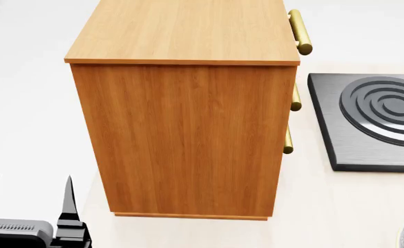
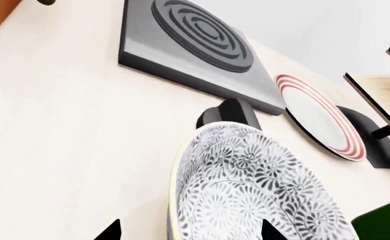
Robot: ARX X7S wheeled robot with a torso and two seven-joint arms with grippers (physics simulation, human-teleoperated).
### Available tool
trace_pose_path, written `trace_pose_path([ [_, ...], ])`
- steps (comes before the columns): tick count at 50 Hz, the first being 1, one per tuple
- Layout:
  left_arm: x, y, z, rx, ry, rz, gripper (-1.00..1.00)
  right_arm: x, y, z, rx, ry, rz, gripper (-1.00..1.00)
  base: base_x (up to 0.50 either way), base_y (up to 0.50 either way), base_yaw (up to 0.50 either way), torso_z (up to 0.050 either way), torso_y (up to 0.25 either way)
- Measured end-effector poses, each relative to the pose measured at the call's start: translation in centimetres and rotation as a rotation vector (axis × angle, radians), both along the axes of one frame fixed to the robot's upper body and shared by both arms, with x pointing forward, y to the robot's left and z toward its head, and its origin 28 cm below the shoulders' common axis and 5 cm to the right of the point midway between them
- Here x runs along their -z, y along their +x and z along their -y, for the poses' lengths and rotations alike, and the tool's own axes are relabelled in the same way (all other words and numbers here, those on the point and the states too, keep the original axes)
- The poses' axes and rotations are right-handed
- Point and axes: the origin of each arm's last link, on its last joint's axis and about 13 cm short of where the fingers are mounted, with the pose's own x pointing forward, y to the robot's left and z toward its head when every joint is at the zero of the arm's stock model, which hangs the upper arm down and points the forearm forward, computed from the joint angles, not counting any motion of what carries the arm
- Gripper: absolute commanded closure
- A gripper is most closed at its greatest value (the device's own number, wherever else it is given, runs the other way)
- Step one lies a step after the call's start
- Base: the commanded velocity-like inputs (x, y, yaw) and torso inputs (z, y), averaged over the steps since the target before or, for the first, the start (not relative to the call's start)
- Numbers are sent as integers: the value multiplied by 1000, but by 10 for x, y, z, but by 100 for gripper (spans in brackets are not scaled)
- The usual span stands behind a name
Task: Put the bowl on the top of the cabinet.
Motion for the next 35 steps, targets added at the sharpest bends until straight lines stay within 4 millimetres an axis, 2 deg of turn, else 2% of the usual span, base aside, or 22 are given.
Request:
trace_pose_path([
  [35,0,-1,0,0,-1,1,-100,2,1,1,4,-10,-5,-100,0,0,0,0,0],
])
